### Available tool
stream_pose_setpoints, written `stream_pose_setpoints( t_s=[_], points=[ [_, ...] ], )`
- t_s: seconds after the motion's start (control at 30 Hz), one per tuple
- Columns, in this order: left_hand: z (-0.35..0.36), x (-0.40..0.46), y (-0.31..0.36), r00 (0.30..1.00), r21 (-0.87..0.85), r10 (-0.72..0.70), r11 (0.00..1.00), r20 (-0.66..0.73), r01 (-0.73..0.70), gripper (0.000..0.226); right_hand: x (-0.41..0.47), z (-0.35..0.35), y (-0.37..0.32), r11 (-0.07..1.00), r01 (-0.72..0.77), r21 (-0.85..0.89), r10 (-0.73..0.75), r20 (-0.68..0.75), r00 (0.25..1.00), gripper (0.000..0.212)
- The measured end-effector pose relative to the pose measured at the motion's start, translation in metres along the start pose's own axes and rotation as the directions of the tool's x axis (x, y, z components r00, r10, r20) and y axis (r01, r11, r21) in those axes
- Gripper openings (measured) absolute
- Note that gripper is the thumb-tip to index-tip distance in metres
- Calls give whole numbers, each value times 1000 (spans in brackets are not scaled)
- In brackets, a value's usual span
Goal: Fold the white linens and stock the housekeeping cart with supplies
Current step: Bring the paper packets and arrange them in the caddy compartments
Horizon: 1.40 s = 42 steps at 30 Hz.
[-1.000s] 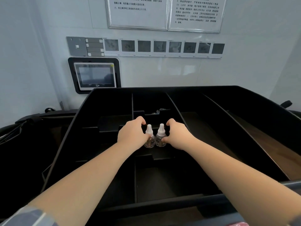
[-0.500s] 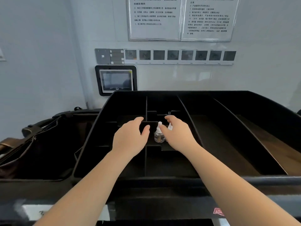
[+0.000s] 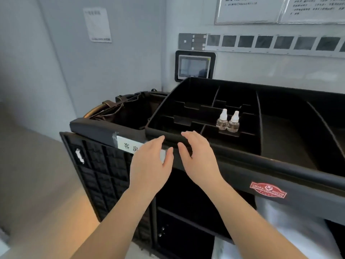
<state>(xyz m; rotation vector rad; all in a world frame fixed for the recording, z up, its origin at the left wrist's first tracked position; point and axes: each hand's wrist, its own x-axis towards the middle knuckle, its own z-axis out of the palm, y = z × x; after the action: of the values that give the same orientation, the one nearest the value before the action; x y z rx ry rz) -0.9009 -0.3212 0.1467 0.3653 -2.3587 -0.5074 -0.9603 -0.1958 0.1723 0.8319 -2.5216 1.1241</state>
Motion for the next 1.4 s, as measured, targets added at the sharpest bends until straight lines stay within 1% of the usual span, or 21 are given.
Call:
stream_pose_setpoints(
  t_s=[0.13,0.2,0.3,0.37,0.43,0.53,0.63,0.73,0.83,0.9,0.97,1.03,1.17,1.33,1.4],
  points=[
    [-48,-53,-41,994,92,-101,990,-35,104,48,-38,40,-44,990,124,68,-131,116,985,40],
    [-75,-83,-66,978,141,-205,968,-50,210,50,-57,67,-67,976,195,93,-210,184,960,40],
    [-115,-135,-103,927,222,-363,900,-91,374,50,-93,111,-102,947,274,168,-314,291,904,40],
    [-146,-177,-127,871,265,-472,830,-139,492,49,-121,143,-127,922,319,219,-381,373,846,40],
    [-178,-221,-150,800,277,-568,750,-193,600,50,-149,172,-153,897,361,255,-440,440,782,39],
    [-226,-293,-177,679,283,-671,617,-298,734,51,-197,210,-199,838,418,351,-544,491,680,35],
    [-273,-363,-195,546,261,-737,480,-398,838,51,-251,243,-252,781,461,422,-624,552,552,39],
    [-320,-431,-207,435,238,-769,364,-469,900,52,-312,271,-308,717,505,481,-693,577,433,40],
    [-367,-501,-218,346,219,-760,269,-550,938,50,-381,288,-367,663,504,553,-739,590,326,40],
    [-398,-546,-225,271,185,-757,199,-594,962,51,-428,297,-403,618,508,600,-773,583,250,39],
    [-429,-590,-231,200,142,-750,142,-630,980,52,-476,305,-439,572,506,646,-805,562,192,36],
    [-458,-632,-236,147,116,-752,94,-643,989,53,-521,311,-472,545,496,676,-820,554,146,35],
    [-515,-702,-240,67,104,-729,-6,-681,995,55,-599,322,-530,498,453,739,-847,527,72,34],
    [-571,-760,-248,-32,45,-705,-91,-708,995,56,-669,339,-588,445,433,784,-868,497,-9,33],
    [-589,-778,-257,-61,32,-695,-121,-717,992,55,-690,348,-610,433,423,796,-869,493,-38,34]
  ],
)
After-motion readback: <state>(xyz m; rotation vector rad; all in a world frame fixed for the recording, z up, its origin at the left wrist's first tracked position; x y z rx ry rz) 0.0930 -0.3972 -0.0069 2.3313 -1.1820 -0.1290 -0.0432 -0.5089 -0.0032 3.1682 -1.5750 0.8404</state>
